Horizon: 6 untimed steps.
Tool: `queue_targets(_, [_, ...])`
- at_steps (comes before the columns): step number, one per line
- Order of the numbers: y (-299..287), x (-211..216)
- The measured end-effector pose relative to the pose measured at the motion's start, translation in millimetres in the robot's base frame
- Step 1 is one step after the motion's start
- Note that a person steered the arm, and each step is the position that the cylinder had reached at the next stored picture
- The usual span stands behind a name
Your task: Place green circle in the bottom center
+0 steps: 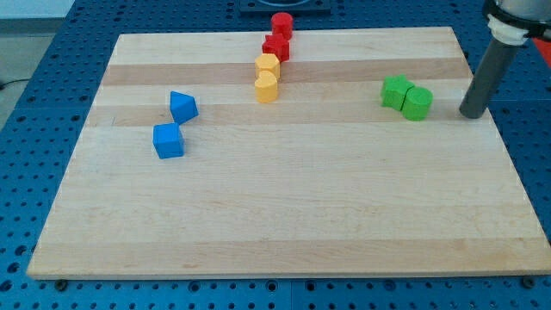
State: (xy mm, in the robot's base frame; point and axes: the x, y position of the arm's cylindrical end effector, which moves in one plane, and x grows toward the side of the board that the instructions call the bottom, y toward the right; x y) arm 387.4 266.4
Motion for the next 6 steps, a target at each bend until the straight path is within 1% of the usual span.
queue_targets(1, [-43.5, -31.6])
queue_targets(2, [-89.7, 20.2])
queue_targets(3, [-163.6, 41.6])
queue_targets(5, [-258.1, 94.6])
queue_targets(6, [-260.7, 133.3])
